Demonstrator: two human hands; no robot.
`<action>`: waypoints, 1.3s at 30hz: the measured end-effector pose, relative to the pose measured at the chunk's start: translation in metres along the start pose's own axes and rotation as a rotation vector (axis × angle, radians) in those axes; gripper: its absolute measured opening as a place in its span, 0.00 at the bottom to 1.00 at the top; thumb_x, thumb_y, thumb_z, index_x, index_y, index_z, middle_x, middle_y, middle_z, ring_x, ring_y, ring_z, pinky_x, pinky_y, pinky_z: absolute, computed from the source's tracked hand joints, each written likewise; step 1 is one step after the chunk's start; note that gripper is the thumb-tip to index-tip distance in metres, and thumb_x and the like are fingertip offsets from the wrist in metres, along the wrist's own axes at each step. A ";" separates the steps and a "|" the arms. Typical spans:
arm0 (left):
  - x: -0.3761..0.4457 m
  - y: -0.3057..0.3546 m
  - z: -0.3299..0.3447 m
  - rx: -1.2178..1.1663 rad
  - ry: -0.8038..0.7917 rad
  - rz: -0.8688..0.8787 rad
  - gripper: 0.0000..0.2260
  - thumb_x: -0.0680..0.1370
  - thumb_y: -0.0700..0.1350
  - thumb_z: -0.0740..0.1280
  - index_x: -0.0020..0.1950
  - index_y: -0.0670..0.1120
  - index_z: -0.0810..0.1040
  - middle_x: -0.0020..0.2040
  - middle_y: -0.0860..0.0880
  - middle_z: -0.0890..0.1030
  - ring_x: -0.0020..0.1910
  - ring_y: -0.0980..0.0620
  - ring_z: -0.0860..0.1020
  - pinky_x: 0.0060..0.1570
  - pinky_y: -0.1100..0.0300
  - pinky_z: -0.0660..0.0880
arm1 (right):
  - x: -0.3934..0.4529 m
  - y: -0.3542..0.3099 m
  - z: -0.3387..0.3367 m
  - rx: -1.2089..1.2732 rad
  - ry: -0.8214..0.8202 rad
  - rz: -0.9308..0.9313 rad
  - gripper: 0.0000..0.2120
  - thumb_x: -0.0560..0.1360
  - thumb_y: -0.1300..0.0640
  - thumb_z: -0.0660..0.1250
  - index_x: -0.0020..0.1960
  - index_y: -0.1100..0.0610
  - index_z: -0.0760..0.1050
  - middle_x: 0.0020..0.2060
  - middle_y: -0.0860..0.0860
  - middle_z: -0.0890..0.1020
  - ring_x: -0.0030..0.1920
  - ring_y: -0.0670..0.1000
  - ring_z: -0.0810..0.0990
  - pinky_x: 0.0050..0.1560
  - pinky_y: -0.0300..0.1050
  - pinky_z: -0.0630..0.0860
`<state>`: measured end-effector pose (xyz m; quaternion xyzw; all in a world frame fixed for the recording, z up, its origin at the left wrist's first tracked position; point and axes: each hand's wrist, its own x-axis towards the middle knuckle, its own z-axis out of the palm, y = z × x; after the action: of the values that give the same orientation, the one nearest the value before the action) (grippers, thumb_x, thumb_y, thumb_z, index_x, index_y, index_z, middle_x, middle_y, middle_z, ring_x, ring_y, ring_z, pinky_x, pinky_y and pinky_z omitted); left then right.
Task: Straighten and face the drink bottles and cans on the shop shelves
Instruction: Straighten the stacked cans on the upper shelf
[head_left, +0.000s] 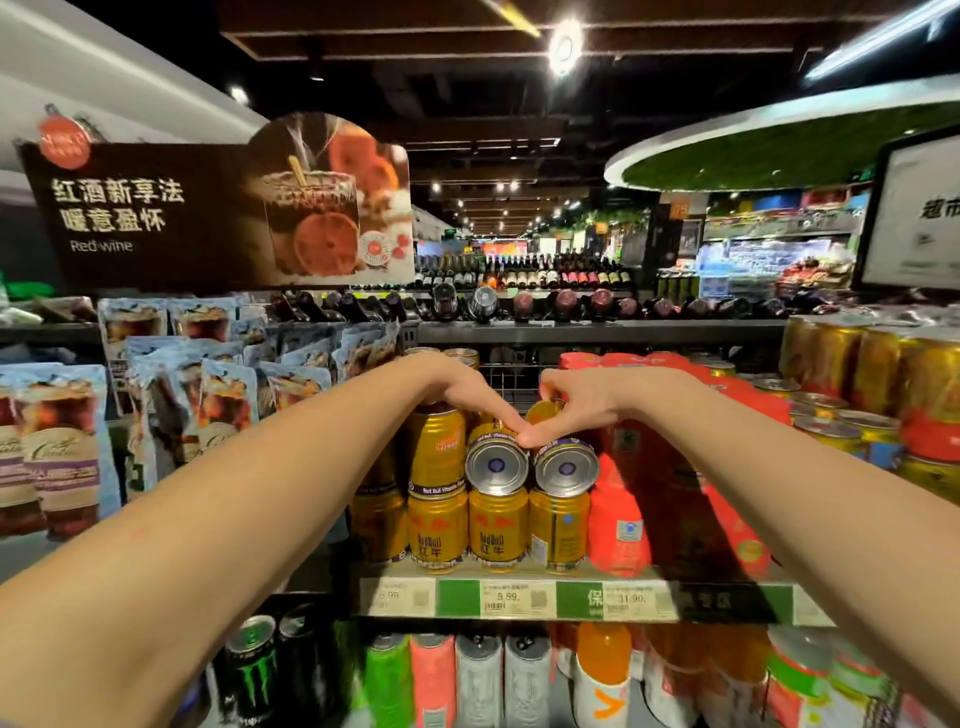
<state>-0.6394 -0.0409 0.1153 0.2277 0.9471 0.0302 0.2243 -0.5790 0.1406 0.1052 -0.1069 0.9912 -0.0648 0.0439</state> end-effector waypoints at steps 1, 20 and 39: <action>0.000 -0.001 0.000 -0.009 0.004 -0.008 0.49 0.58 0.77 0.67 0.70 0.47 0.74 0.70 0.46 0.73 0.66 0.44 0.74 0.61 0.51 0.72 | 0.000 0.000 0.000 0.023 0.005 -0.009 0.39 0.64 0.25 0.70 0.60 0.52 0.66 0.49 0.43 0.74 0.48 0.45 0.74 0.44 0.43 0.70; -0.010 0.006 -0.003 -0.192 0.106 0.085 0.29 0.62 0.58 0.82 0.54 0.43 0.79 0.49 0.45 0.85 0.48 0.45 0.84 0.51 0.48 0.82 | -0.027 0.007 0.004 0.093 0.132 -0.184 0.40 0.61 0.41 0.82 0.67 0.49 0.70 0.57 0.48 0.79 0.56 0.51 0.79 0.57 0.48 0.77; -0.052 -0.003 0.030 -0.211 0.638 0.222 0.36 0.60 0.58 0.83 0.63 0.48 0.75 0.59 0.55 0.79 0.56 0.53 0.79 0.56 0.57 0.75 | -0.030 0.010 0.006 0.129 0.286 -0.201 0.41 0.61 0.43 0.83 0.67 0.54 0.70 0.60 0.50 0.79 0.58 0.52 0.78 0.60 0.51 0.76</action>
<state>-0.5862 -0.0680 0.1088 0.2839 0.9307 0.2215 -0.0651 -0.5512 0.1559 0.0998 -0.1921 0.9655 -0.1466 -0.0973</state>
